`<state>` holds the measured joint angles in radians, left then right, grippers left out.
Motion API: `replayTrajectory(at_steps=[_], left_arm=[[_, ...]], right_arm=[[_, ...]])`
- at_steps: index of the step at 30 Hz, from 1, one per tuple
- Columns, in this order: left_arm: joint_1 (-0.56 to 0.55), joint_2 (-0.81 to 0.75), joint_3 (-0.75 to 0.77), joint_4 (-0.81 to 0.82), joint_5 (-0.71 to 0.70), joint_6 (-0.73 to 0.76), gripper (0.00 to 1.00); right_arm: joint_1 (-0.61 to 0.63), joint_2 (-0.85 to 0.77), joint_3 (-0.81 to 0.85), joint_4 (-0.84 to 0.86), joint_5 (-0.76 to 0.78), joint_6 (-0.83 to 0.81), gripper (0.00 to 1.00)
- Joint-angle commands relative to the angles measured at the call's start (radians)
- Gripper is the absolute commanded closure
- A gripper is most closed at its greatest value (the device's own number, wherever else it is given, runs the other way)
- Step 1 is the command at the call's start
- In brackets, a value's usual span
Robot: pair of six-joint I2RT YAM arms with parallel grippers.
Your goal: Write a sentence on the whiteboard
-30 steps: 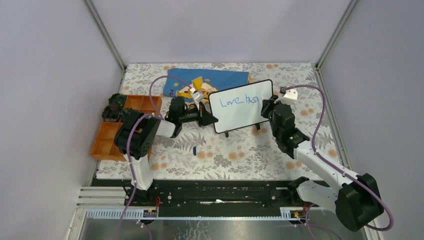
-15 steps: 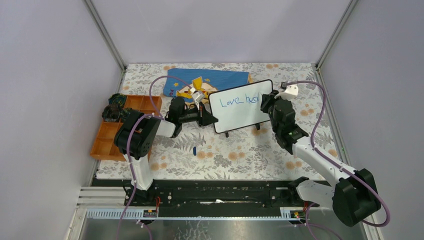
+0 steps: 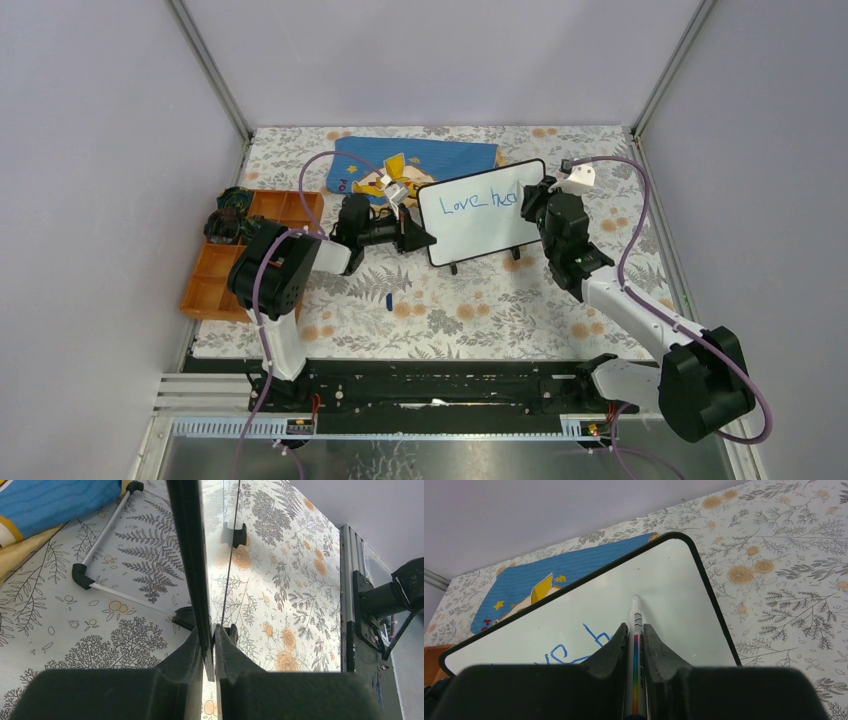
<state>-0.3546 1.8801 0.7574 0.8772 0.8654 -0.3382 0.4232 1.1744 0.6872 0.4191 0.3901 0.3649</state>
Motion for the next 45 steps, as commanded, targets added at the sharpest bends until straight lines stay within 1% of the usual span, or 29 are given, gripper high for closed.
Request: replayTrajectory(at_steps=[1,12,45], left_arm=[[-0.027,0.037,-0.026,-0.184,-0.045,0.084,1.0],[-0.03,0.035,-0.027,-0.185,-0.049,0.085,1.0],[-0.035,0.03,-0.029,-0.188,-0.068,0.087,1.0]], right_arm=[[-0.009,0.007,0.031,0.053,-0.009,0.019,1.0],[-0.021,0.033,0.033,0.038,-0.01,0.043,1.0],[-0.022,-0.004,-0.045,-0.039,-0.007,0.068,1.0]])
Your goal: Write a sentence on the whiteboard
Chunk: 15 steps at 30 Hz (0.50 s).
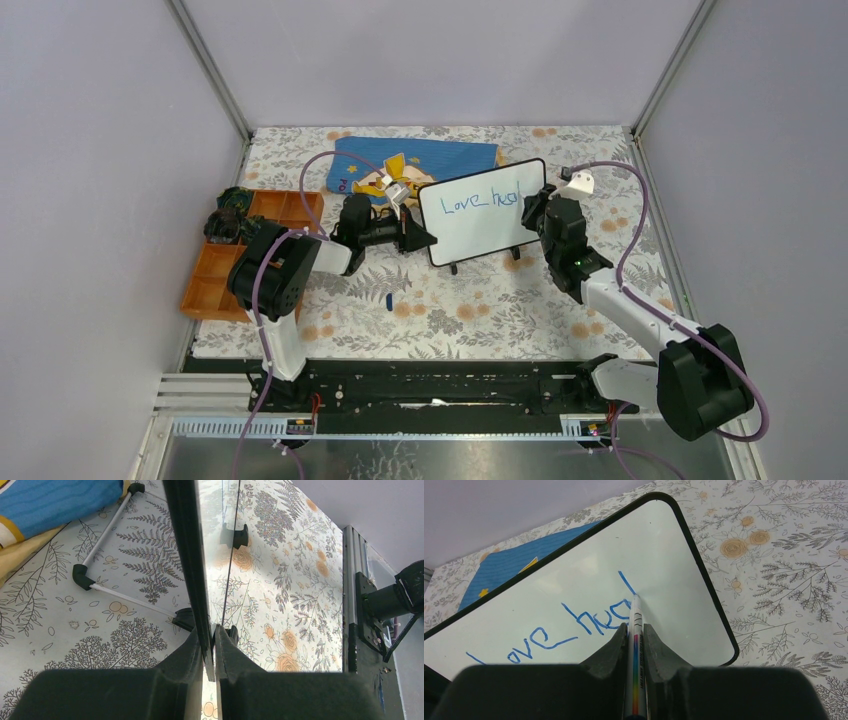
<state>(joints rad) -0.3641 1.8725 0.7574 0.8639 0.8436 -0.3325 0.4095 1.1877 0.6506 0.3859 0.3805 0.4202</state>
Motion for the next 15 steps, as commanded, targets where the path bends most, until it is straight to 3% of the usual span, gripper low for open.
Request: replayTrajectory(at_steps=[1,15], left_arm=[[-0.025,0.037,-0.029,-0.175,-0.046,0.082,1.0],[-0.027,0.036,-0.028,-0.18,-0.052,0.085,1.0]], right_arm=[[-0.008,-0.017,-0.009,-0.009,0.003,0.013,1.0],[-0.008,-0.035,-0.02,-0.041,0.022,0.016,1.0]])
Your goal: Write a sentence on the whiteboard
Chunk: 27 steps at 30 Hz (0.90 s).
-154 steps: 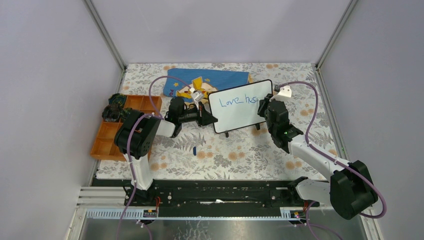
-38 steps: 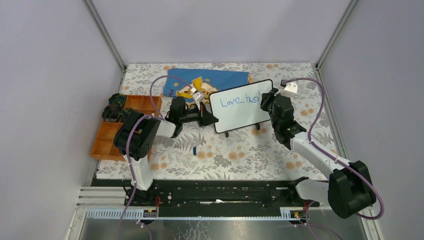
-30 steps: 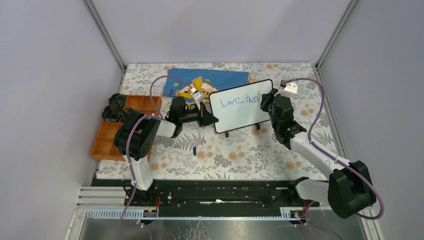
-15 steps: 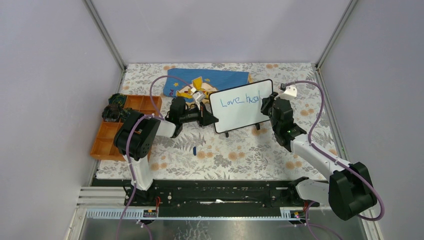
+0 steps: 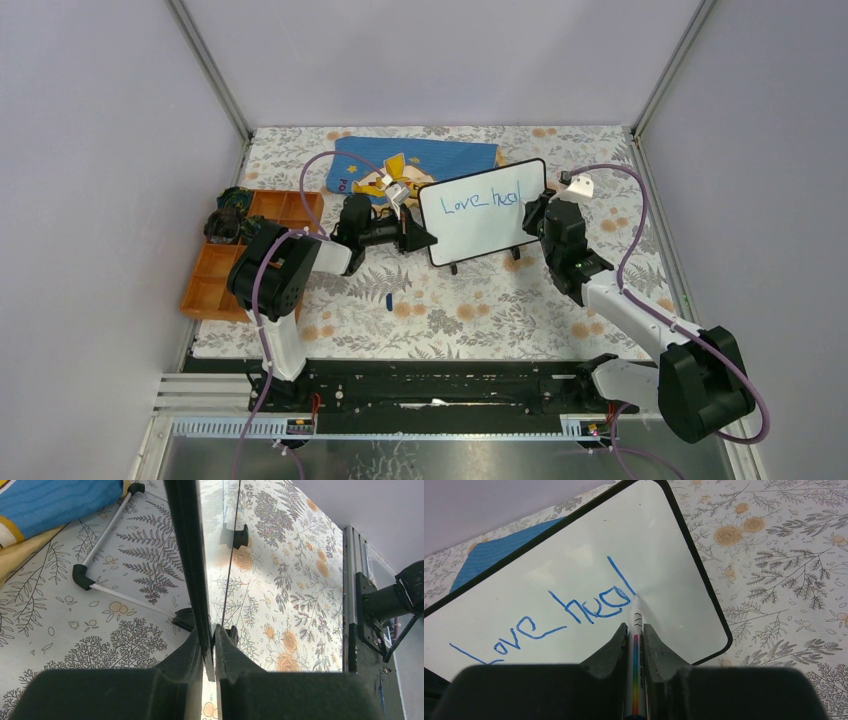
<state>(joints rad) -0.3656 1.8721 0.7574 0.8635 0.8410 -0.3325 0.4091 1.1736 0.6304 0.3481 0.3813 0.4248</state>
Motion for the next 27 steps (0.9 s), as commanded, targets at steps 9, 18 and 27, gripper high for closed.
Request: replayTrajectory(at_steps=[9,18,27], left_arm=[[-0.025,0.038,-0.029,-0.183,-0.051,0.087,1.0],[-0.025,0.037,-0.03,-0.187,-0.054,0.09,1.0],[-0.025,0.036,-0.03,-0.19,-0.054,0.094,1.0]], right_arm=[[-0.008,-0.107,-0.018,-0.013,0.118,0.003,1.0],[-0.008,-0.1,0.006,0.037,0.109,-0.007,1.0],[-0.007,-0.058,0.037,0.069,0.075,-0.003,1.0]])
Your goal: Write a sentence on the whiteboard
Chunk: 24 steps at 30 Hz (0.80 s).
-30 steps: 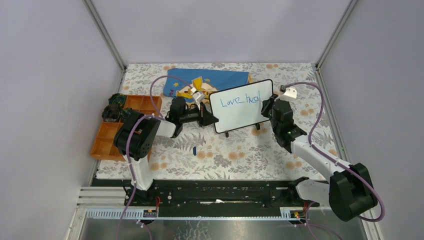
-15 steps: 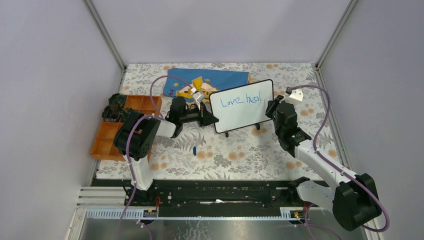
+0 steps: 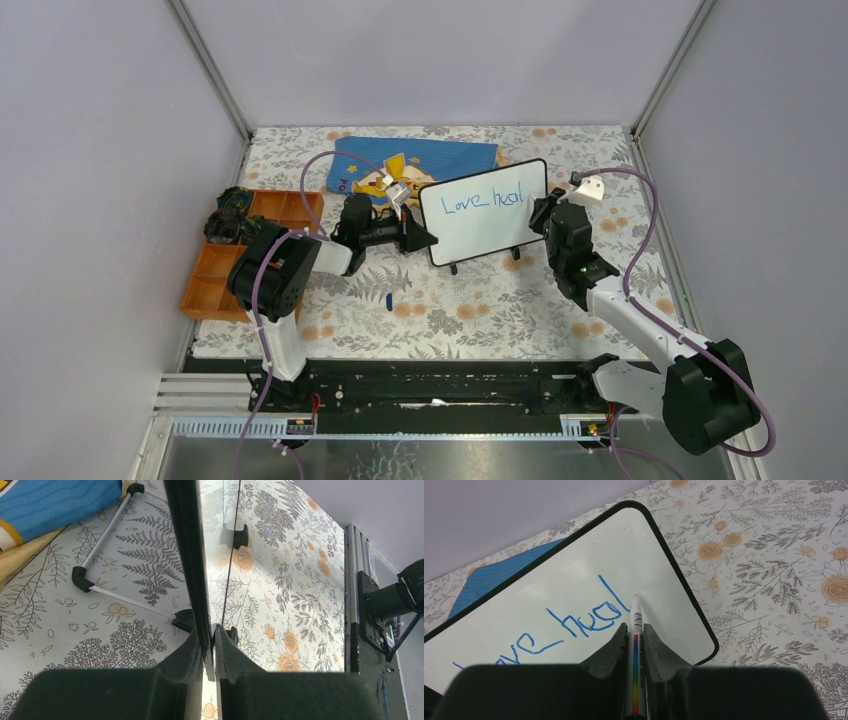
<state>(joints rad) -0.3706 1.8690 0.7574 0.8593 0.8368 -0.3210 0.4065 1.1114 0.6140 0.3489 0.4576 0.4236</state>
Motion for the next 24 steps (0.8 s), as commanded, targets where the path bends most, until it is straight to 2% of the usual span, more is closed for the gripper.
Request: replayTrajectory(at_steps=[1,24], left_arm=[[-0.021,0.039,-0.03,-0.187,-0.053,0.082,1.0],[-0.02,0.035,-0.027,-0.197,-0.056,0.092,1.0]], right_arm=[[-0.005,0.005,0.054,0.071,0.001,-0.002,1.0],[-0.011,0.051,0.084,0.081,0.0,-0.009,1.0]])
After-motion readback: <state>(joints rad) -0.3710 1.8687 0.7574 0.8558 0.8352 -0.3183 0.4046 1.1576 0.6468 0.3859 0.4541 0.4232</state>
